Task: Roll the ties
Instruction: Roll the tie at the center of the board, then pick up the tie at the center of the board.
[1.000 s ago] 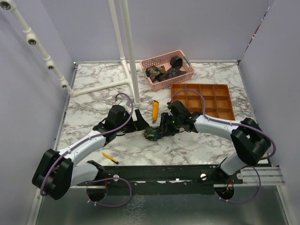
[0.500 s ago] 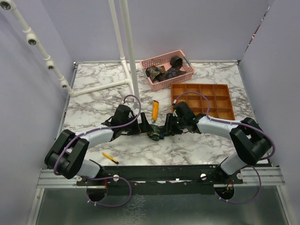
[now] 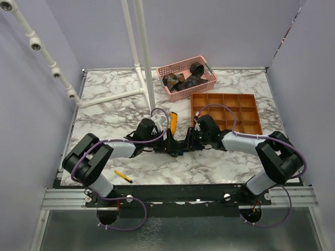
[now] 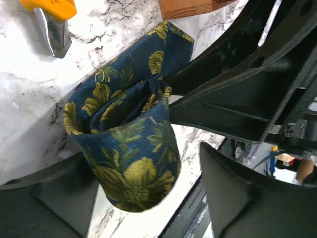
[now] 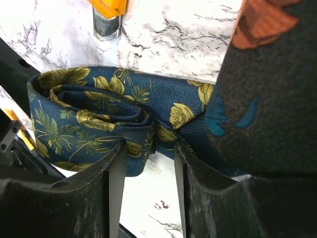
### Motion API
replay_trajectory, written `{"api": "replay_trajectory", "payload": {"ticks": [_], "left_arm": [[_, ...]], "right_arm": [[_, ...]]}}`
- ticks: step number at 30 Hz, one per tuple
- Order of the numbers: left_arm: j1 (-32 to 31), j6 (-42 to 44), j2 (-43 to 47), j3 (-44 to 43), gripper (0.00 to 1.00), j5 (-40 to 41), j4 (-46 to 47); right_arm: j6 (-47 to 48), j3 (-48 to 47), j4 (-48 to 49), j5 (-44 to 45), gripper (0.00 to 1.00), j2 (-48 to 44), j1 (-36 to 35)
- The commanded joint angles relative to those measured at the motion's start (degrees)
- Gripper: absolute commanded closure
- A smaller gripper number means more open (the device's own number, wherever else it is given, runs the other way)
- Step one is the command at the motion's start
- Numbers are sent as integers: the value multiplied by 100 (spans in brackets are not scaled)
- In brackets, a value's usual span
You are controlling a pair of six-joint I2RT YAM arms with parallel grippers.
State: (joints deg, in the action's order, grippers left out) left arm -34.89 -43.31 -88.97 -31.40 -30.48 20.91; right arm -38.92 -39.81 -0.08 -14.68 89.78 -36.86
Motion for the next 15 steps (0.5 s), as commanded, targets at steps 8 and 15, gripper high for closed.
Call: {"api": "replay_trajectory", "payload": {"ticks": [8,15], "left_arm": [[-193,-239,-363,-95,79,200,213],[-287,348,-39,-632,100,1006,-1809]], "right_arm": [[121,339,-392,184,57,-87,36],[30,651,-765,290,47,-892,39]]}}
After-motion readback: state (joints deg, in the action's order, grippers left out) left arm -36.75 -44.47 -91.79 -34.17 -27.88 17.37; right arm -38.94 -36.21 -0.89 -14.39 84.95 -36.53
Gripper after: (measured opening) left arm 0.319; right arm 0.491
